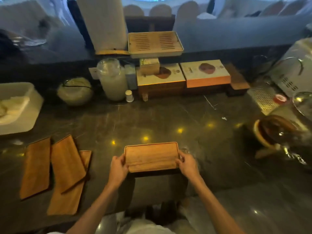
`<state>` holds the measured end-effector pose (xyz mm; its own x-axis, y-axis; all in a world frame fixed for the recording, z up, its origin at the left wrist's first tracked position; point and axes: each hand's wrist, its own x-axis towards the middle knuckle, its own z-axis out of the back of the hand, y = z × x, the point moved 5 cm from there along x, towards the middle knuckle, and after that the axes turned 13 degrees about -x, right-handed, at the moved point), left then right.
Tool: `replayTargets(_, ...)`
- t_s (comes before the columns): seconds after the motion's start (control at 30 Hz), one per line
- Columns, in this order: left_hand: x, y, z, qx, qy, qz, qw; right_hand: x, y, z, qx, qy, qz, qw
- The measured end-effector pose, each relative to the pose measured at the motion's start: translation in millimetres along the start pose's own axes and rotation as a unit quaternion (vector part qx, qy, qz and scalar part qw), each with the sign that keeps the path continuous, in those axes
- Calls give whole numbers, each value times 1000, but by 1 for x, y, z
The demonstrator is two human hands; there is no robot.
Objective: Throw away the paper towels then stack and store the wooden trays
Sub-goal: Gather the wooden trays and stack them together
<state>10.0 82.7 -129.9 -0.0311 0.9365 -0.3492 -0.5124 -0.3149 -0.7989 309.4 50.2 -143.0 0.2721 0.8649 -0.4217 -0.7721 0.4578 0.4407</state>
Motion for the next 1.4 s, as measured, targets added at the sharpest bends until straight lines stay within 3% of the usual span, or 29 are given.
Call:
replayTargets(0.53, -26, 16, -45, 18, 0, 60, 998, 1, -31, -12, -54, -14, 14, 998)
replayTargets(0.63, -24, 16, -37, 42, 25, 45, 998, -2, -28, -8, -106, -1, -14, 994)
replayTargets(0.7, -20, 15, -13, 65, -14, 34, 997, -4, -17, -1, -165, -23, -29, 986)
replayTargets(0.8, -11, 24, 60, 71, -126, 36, 989, 1, 39, -2, -203, -59, 32, 977)
replayTargets(1.0, -7, 80, 205, -42, -324, 105, 939, 6, 243, -87, -114, 35, 169, 978)
replayTargets(1.1, -2, 103, 220, -46, -319, 163, 933, -5, 325, -147, -105, 97, 207, 968)
replayTargets(1.2, 0, 125, 219, -54, -260, 235, 935, -14, 364, -188, -104, 134, 185, 968)
replayTargets(1.4, 5, 148, 221, -76, -208, 227, 948, -15, 376, -221, -27, 203, 127, 971)
